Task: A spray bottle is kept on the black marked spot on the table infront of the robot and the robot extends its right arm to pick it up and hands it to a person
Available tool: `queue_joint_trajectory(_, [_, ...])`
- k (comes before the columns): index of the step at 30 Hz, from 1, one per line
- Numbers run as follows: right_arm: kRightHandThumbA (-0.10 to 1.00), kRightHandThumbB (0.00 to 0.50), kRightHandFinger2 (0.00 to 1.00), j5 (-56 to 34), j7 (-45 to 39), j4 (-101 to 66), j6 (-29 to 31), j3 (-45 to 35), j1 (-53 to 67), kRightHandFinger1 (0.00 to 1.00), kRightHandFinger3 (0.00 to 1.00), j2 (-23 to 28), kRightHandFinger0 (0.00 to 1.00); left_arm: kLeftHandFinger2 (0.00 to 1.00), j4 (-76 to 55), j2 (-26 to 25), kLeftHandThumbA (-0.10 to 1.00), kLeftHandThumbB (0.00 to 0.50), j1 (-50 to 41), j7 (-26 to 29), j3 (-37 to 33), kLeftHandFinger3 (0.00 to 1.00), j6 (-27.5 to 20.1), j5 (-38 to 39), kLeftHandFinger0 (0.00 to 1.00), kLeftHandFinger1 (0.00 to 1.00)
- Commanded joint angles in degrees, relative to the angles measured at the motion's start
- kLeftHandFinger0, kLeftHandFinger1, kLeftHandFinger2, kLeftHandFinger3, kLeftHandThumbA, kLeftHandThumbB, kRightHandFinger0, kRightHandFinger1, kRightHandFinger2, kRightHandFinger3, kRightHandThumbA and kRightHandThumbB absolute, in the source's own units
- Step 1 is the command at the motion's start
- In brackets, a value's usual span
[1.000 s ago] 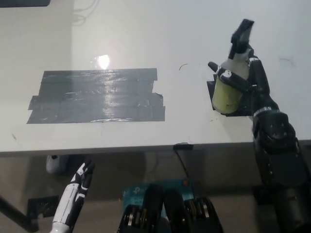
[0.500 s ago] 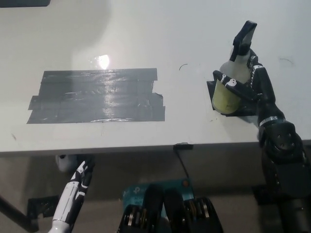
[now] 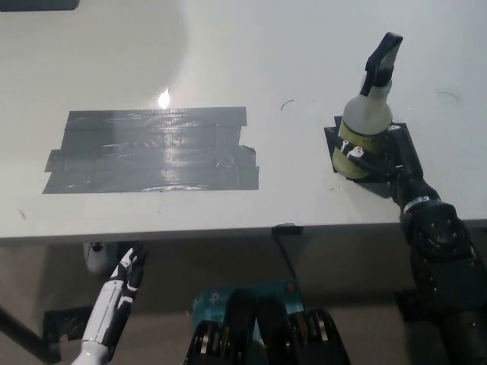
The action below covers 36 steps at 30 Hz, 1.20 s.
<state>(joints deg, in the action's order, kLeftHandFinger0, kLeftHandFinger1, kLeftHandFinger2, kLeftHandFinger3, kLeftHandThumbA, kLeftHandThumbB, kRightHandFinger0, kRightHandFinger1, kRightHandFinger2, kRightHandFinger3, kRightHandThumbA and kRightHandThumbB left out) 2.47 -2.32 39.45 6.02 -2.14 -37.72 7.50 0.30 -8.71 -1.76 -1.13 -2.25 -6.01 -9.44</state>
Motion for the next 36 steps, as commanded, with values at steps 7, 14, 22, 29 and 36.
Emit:
queue_joint_trajectory(7, [0.94, 0.5, 1.0, 0.1, -2.6, 1.7, 1.3, 1.6, -5.3, 1.0, 1.0, 2.4, 1.0, 1.0, -1.5, -1.0, 1.0, 0.27, 1.5, -0.6, 0.3, 1.0, -0.6, 0.3, 1.0, 1.0])
queue_joint_trajectory(14, [0.56, 0.459, 1.0, -0.5, 3.5, 2.3, 0.2, -1.3, -6.8, 1.0, 1.0, 0.7, 1.0, 1.0, -1.4, -0.9, 1.0, 0.264, 1.8, -0.6, 0.2, 1.0, -0.9, 0.4, 1.0, 1.0])
queue_joint_trajectory(22, [-0.1, 0.194, 0.7, 7.6, 21.5, 2.1, 0.8, -2.7, -8.4, 0.4, 0.7, -1.8, 0.08, 1.0, -1.5, -1.1, 1.0, 0.253, 2.1, -0.8, 0.2, 1.0, -0.7, 0.5, 1.0, 1.0])
queue_joint_trajectory(29, [-0.1, 0.151, 0.81, 6.6, 19.1, -4.3, 0.3, -2.6, -6.6, 0.47, 0.85, -2.5, 0.1, 1.0, -1.4, -1.1, 1.0, 0.251, 2.3, -0.9, 0.0, 1.0, -0.9, 0.6, 1.0, 1.0])
queue_joint_trajectory(36, [-0.1, 0.141, 0.9, 5.1, 11.5, -16.5, -4.9, 1.2, -5.0, 0.55, 0.91, -5.2, 0.15, 1.0, -1.3, -1.3, 1.0, 0.243, 2.5, -0.9, -0.3, 1.0, -0.6, -0.1, 1.0, 1.0])
